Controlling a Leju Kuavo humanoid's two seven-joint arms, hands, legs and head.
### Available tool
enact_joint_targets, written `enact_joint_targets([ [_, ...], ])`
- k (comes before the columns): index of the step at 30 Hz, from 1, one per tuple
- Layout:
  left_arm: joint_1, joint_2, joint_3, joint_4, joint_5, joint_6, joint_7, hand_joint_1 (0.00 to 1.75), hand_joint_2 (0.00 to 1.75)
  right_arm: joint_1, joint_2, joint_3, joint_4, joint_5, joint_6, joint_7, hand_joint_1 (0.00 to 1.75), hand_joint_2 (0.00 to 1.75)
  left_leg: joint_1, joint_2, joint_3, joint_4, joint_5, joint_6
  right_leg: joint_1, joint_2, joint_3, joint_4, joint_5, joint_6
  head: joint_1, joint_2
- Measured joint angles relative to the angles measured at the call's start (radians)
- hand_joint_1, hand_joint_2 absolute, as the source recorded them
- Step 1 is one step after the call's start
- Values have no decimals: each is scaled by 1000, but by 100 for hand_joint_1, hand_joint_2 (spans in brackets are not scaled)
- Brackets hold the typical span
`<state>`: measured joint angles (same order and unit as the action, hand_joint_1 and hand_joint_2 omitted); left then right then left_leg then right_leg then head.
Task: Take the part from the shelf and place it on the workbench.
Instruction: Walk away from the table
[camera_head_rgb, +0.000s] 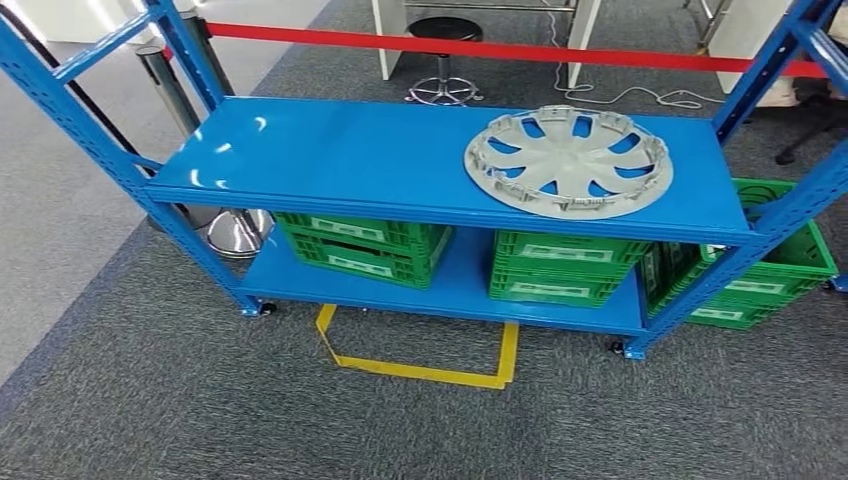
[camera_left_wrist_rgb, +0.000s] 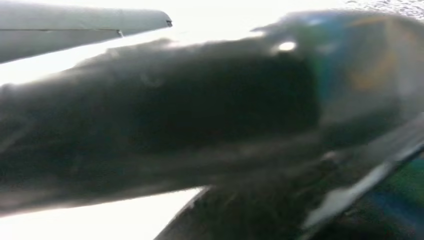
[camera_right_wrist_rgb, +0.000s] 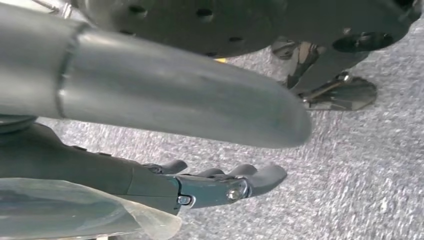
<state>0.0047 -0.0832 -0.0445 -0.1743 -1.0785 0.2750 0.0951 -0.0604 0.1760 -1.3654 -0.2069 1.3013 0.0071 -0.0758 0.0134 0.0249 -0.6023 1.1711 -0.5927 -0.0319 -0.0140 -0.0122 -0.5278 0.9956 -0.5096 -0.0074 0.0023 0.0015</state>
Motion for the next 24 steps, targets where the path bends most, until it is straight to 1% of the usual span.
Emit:
enact_joint_targets([
  [1, 1, 0, 0, 0, 0, 2, 1, 0, 0, -1, 1, 2, 0, 2, 0, -1, 0, 0, 0, -7, -30, 68, -26, 0, 2, 4, 0, 0, 0, -2, -1, 0],
  [2, 2, 0, 0, 0, 1, 4, 1, 0, 0, -1, 1, 5, 0, 4, 1, -2, 0, 0, -1, -11, -51, 112, -36, 1, 4, 9, 2, 0, -1, -4, -1, 0],
  [3, 2, 0, 0, 0, 1, 6, 2, 0, 0, -1, 2, 8, 0, 6, 1, -3, 0, 0, -2, -12, -59, 124, -26, 3, 6, 14, 4, 0, -2, -5, -1, 0],
  [4, 2, 0, 0, 0, 1, 7, 2, 0, 0, -1, 2, 10, 0, 7, 1, -4, 0, 0, -3, -12, -49, 95, 3, 8, 7, 19, 7, 1, -3, -6, -1, 0],
  [6, 3, 0, 0, 0, 1, 9, 3, 0, 0, -1, 3, 15, 0, 9, 1, -7, 0, 0, -6, -18, 1, -33, 80, 22, 10, 28, 9, 1, -6, -6, 0, 0],
  [7, 3, 1, 0, 0, 1, 10, 3, 0, 0, -2, 4, 17, 0, 9, 0, -8, 0, 0, -8, -22, 27, -96, 104, 29, 13, 33, 10, 2, -9, -3, 0, 0],
  [8, 3, 1, 0, 0, 0, 10, 4, 0, 0, -3, 4, 19, 0, 10, 0, -8, 0, 0, -10, -26, 42, -136, 114, 34, 14, 35, 8, 3, -10, 1, 0, 0],
  [9, 3, 1, 0, 0, 1, 11, 4, 0, 0, -3, 5, 21, 0, 10, 0, -8, 0, 0, -12, -28, 47, -154, 112, 37, 14, 37, 4, 4, -11, 5, 0, 0],
  [10, 3, 0, 0, 0, 1, 11, 4, 0, 0, -3, 6, 22, 0, 10, 0, -8, 0, 0, -13, -28, 48, -161, 109, 38, 14, 38, 5, 4, -11, 11, 0, 0],
  [12, 4, -1, 0, 0, 1, 11, 4, 0, 0, -2, 6, 23, 0, 10, 0, -9, 0, 0, -10, -26, 50, -170, 112, 44, 12, 35, -1, 8, -17, 21, 0, 0],
  [13, 4, -1, 0, 0, 1, 12, 4, 0, 0, -2, 6, 23, 0, 10, 0, -9, 0, 0, -7, -24, 53, -176, 114, 49, 12, 32, -12, 28, -31, 26, 2, 0],
  [14, 4, -3, 1, 0, 1, 12, 4, 0, 0, -3, 6, 23, 0, 10, 0, -9, 0, 0, -4, -23, 56, -181, 115, 53, 11, 28, -33, 70, -55, 30, 5, 0],
  [15, 4, -4, 1, 0, 1, 12, 4, 0, 0, -3, 6, 23, 0, 10, 0, -9, 0, 0, -4, -21, 57, -182, 115, 56, 9, 25, -65, 132, -84, 35, 8, 0],
  [16, 4, -5, 1, 0, 1, 12, 4, 0, 0, -3, 6, 23, 0, 10, 0, -9, 0, 0, -4, -19, 57, -182, 114, 57, 7, 23, -104, 204, -113, 39, 10, 0],
  [17, 4, -5, 1, 0, 1, 12, 4, 0, 0, -3, 6, 23, 0, 10, 0, -9, 0, 0, -4, -17, 57, -181, 113, 58, 5, 22, -138, 263, -130, 43, 11, 0],
  [18, 4, -6, 1, 0, 1, 12, 4, 0, 0, -2, 6, 23, 0, 10, 0, -9, 0, 0, -4, -16, 59, -181, 111, 58, 3, 21, -158, 292, -128, 46, 11, 0],
  [19, 4, -6, 1, 0, 1, 12, 4, 0, 0, 0, 6, 23, 0, 10, 0, -9, 0, 0, -4, -16, 61, -181, 109, 57, 1, 20, -159, 284, -107, 49, 11, 0],
  [20, 4, -6, 1, 0, 0, 12, 4, 0, 0, 1, 6, 23, 0, 10, 0, -9, 0, 0, -3, -16, 65, -181, 106, 55, -1, 18, -139, 235, -70, 51, 11, 0],
  [21, 4, -6, 1, 0, 1, 12, 4, 0, 0, 1, 6, 23, 0, 10, 0, -9, 0, 0, -2, -16, 70, -180, 102, 50, -4, 14, -106, 163, -31, 52, 11, 0],
  [22, 4, -6, 1, 0, 1, 11, 4, 0, 0, 0, 6, 23, 0, 10, 0, -9, 0, 0, -4, -16, 73, -178, 97, 44, -4, 11, -74, 94, -6, 52, 12, 0],
  [23, 4, -6, 1, 0, 1, 10, 4, 0, 0, -2, 6, 24, 0, 10, 0, -9, 0, 0, -5, -16, 75, -177, 93, 38, -4, 8, -47, 44, 8, 47, 11, 0],
  [24, 4, -5, 1, 0, 2, 8, 4, 0, 0, -4, 6, 24, 0, 10, 0, -9, 0, 0, -7, -15, 76, -176, 90, 32, -3, 7, -33, 18, 9, 41, 11, 0],
])
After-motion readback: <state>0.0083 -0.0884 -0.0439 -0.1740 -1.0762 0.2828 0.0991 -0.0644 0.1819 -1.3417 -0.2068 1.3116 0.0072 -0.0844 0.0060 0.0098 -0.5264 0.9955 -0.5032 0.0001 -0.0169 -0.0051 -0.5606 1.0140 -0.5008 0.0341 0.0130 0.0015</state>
